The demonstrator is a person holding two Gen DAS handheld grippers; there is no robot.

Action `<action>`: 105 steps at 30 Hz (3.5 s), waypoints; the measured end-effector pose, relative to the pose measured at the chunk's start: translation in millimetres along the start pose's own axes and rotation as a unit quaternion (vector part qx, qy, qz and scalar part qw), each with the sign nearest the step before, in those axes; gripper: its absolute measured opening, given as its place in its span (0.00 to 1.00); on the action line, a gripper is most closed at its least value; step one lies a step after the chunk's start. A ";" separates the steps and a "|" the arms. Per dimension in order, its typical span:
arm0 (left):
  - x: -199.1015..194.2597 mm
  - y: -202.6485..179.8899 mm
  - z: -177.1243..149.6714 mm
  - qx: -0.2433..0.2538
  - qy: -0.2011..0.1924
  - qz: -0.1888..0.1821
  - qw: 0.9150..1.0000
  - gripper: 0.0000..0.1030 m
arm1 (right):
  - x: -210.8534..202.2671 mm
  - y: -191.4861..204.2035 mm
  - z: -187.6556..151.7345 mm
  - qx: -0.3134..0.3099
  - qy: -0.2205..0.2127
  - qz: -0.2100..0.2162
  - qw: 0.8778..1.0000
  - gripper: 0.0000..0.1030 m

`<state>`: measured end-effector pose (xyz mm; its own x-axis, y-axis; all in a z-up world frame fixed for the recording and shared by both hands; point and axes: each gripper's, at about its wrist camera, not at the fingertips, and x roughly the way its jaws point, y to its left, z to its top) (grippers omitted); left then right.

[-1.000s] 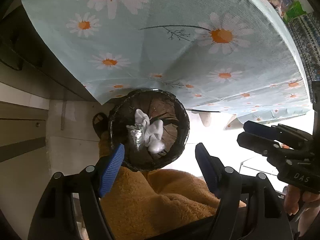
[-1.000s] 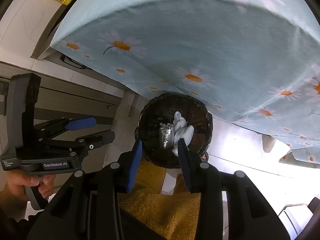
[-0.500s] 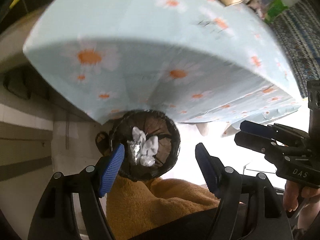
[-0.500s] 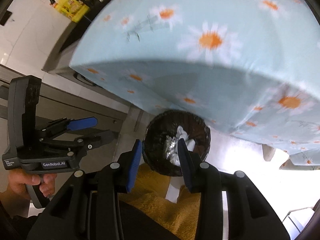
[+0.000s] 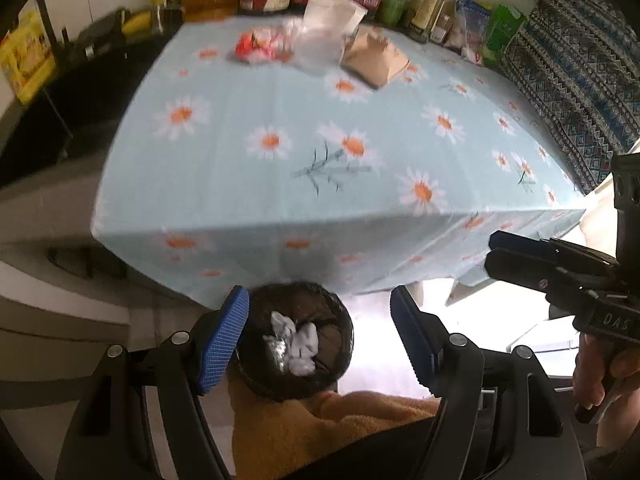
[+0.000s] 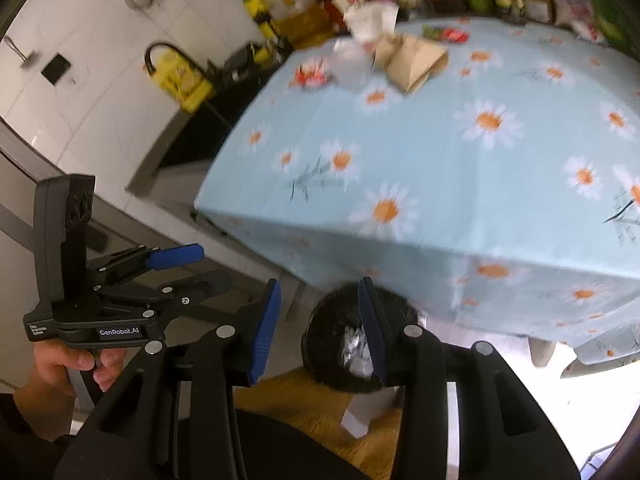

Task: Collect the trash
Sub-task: 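Raise both tools back toward the remaining trash on the counter, then grasp the red-orange wrapper with the left tool while the right tool grasps the brown paper cone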

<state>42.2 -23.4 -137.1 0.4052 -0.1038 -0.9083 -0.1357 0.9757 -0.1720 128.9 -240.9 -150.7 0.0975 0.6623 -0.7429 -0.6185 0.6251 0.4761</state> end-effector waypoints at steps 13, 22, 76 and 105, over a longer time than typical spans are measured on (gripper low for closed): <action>-15.6 2.1 63.6 0.051 -0.037 0.014 0.998 0.69 | -19.5 -15.3 45.4 0.010 -0.053 -0.023 0.998 0.58; 5.7 38.5 122.7 0.078 -0.030 0.015 0.996 0.69 | 2.1 -25.7 92.5 0.027 -0.048 -0.077 0.996 0.68; 121.1 71.8 270.9 0.181 0.003 -0.005 0.983 0.67 | 104.6 -89.9 229.5 0.215 -0.030 -0.067 0.974 0.73; 94.4 62.7 248.6 0.185 -0.024 -0.002 0.983 0.25 | 63.4 -82.1 197.8 0.197 -0.057 -0.070 0.976 0.71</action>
<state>296.8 76.0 -138.8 0.4485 -0.1073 -0.8873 0.1995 0.9797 -0.0176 340.1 -168.5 -143.8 0.2593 0.5863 -0.7675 -0.2477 0.8085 0.5339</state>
